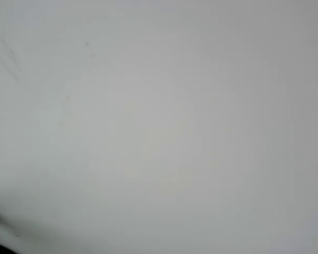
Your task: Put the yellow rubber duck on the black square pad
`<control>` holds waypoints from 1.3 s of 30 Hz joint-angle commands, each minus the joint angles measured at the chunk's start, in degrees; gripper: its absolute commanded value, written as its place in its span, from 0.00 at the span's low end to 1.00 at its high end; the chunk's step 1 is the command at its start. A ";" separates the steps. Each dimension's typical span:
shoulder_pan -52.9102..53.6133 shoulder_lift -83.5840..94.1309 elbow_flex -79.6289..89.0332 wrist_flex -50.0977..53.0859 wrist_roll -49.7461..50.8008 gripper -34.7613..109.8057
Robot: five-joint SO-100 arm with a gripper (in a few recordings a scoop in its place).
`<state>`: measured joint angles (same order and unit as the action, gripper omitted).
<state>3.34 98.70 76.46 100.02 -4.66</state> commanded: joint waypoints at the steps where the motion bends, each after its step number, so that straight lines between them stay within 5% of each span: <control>1: 2.81 2.37 -2.11 0.97 -0.18 0.52; 14: 3.69 2.37 -1.93 -2.99 0.09 0.28; 31: 2.99 3.69 4.31 -12.39 8.00 0.28; 39: 2.90 28.74 25.49 -22.15 7.82 0.28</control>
<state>5.98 118.21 97.38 79.45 2.81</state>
